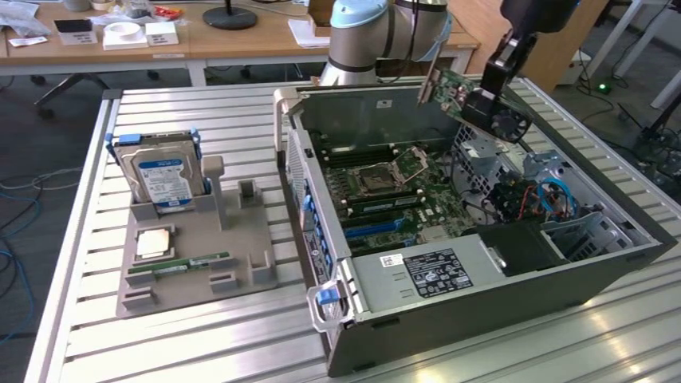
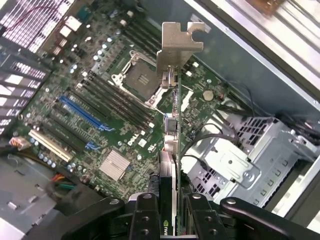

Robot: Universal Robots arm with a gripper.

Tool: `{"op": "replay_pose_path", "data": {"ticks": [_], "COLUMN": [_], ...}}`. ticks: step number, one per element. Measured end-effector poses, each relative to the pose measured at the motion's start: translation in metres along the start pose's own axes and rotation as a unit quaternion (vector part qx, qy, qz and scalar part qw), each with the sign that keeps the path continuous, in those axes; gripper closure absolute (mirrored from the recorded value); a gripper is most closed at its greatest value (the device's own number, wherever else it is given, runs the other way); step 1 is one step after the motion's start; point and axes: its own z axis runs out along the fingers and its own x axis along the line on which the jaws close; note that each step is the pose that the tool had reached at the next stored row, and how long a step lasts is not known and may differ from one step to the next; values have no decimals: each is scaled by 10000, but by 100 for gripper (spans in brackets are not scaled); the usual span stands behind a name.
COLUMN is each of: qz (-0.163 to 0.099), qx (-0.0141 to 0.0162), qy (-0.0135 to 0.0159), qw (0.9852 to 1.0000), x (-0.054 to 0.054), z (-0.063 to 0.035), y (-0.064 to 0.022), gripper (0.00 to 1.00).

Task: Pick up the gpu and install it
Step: 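Insert the gpu into the slot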

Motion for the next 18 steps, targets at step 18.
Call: {"op": "replay_pose_path", "data": {"ticks": [18], "qz": [-1608], "qx": [-66], "qy": [64], "qw": [9869], "x": [1], "z": [21], "y": [-1], "gripper": [74]}}
